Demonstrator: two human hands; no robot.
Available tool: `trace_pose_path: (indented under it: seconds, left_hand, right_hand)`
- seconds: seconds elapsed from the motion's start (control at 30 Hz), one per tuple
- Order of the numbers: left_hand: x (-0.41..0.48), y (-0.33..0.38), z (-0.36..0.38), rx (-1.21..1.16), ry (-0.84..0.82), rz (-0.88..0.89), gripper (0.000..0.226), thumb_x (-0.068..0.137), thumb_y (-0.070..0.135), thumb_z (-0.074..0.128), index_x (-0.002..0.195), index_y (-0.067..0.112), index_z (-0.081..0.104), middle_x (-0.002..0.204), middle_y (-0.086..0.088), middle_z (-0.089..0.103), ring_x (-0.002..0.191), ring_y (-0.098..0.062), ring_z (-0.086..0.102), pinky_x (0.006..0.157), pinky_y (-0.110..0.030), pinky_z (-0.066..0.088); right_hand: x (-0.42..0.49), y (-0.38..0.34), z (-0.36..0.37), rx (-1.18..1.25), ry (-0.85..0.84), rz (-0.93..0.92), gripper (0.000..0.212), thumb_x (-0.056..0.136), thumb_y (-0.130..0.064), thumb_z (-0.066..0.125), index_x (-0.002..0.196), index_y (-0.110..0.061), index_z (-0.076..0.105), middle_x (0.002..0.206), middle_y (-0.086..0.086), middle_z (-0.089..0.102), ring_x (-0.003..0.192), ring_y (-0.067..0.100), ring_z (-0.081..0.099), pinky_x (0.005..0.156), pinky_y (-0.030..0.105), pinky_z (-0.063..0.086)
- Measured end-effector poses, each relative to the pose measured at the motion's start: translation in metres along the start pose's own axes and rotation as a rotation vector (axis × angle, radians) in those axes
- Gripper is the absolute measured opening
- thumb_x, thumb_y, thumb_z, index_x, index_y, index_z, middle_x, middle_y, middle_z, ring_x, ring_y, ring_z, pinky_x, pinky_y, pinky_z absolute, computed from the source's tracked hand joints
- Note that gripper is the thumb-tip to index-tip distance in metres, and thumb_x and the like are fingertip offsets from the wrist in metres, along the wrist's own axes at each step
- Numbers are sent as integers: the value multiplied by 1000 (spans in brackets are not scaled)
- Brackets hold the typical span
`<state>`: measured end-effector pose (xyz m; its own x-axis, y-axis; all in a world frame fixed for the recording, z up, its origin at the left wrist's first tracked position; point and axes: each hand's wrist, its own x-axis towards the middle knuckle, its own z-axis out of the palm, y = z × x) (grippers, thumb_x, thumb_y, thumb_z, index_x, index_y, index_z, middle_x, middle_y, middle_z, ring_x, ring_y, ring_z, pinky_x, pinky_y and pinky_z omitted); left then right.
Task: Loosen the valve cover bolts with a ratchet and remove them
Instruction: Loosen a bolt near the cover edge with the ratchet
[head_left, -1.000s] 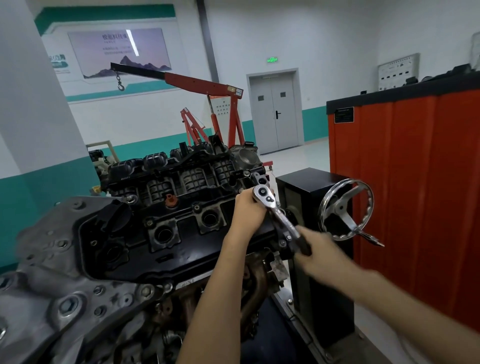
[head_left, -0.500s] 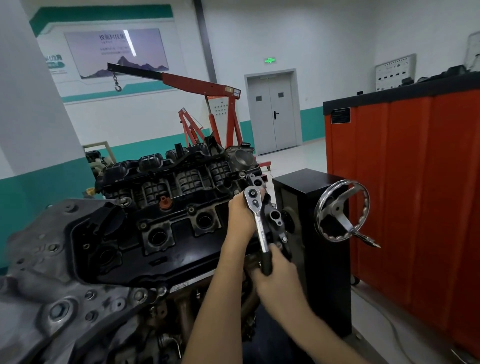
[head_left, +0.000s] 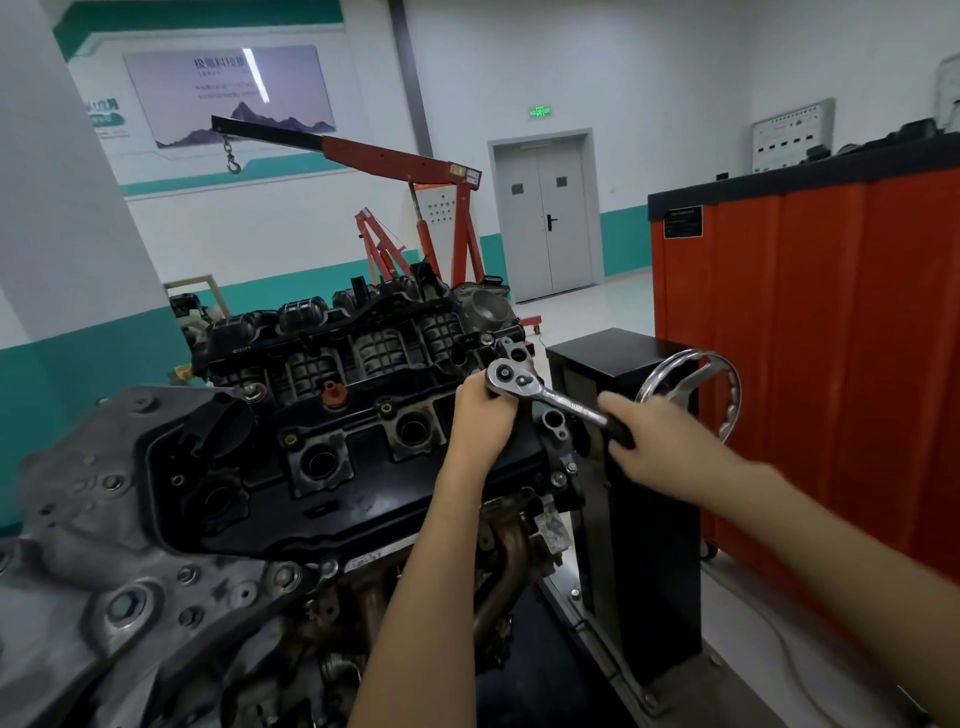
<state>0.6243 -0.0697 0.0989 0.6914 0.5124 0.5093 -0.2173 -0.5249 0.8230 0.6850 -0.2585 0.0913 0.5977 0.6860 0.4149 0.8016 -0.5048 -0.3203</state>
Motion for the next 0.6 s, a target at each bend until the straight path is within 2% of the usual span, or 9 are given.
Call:
trace_pose_path:
  seconds: [0.07,0.1,0.17,0.27,0.4,0.47,0.5,0.53,0.6]
  left_hand:
    - [-2,-1,4,-9,18,26,46,91,1,54,52,26,53,57,12,54,64,-9,45,64,-28,37]
    - [-3,-2,5,-9,15,35,52,91,2,55,48,28,47,50,13,49,58,-6,42,60,-25,36]
    - [-3,-3,8,-16,25,54,54,91,1,57,46,28,43,45,14,42,52,-1,36,54,-20,32]
    - [2,-4,10,-20,60,31,51,93,9,62,55,23,32,52,12,31,55,-5,27,54,-22,26]
    - [4,-6,6,18,31,2,49,91,4,61,53,22,37,42,14,38,48,1,31,51,-18,28]
    - [3,-3,4,46,-18,12,36,90,1,57,56,10,53,52,13,51,57,-1,42,58,-22,35]
    - [3,-1,3,66,-44,22,27,90,0,55,63,0,58,60,3,56,63,-7,45,61,-25,36]
    - [3,1,2,83,-59,35,22,88,-1,53,68,-6,59,66,-5,56,67,-10,44,62,-26,35]
    - [3,3,2,98,-47,44,19,85,-4,51,67,-6,57,65,-9,52,63,-10,39,57,-26,31]
  right_hand:
    - [-28,-22,33,345,34,110,16,87,-7,60,86,-17,47,68,4,54,56,19,53,49,26,45]
    - [-40,-38,49,508,57,155,16,85,-4,60,84,-15,49,64,4,53,51,16,50,45,22,42]
    - [-48,-71,74,736,121,234,17,82,-2,58,81,-16,50,57,1,48,45,11,43,42,19,36]
    - [-43,-102,94,863,148,245,17,82,0,53,81,-16,48,60,4,46,46,11,41,44,22,36]
    - [-41,-64,70,712,29,172,16,83,1,57,93,-13,57,67,12,54,54,16,47,50,24,39]
    - [-32,-28,41,490,-48,81,21,85,-1,59,90,-21,56,67,6,55,53,13,49,49,18,40]
    - [-23,-11,24,337,-66,37,22,86,-3,59,90,-23,53,66,1,54,53,10,50,49,15,39]
    - [-11,2,7,174,-77,-5,21,88,-5,59,92,-23,50,66,-3,52,54,10,51,50,16,38]
    - [8,13,-18,-75,-62,-84,16,89,-10,58,93,-21,47,64,-6,48,55,12,49,50,21,34]
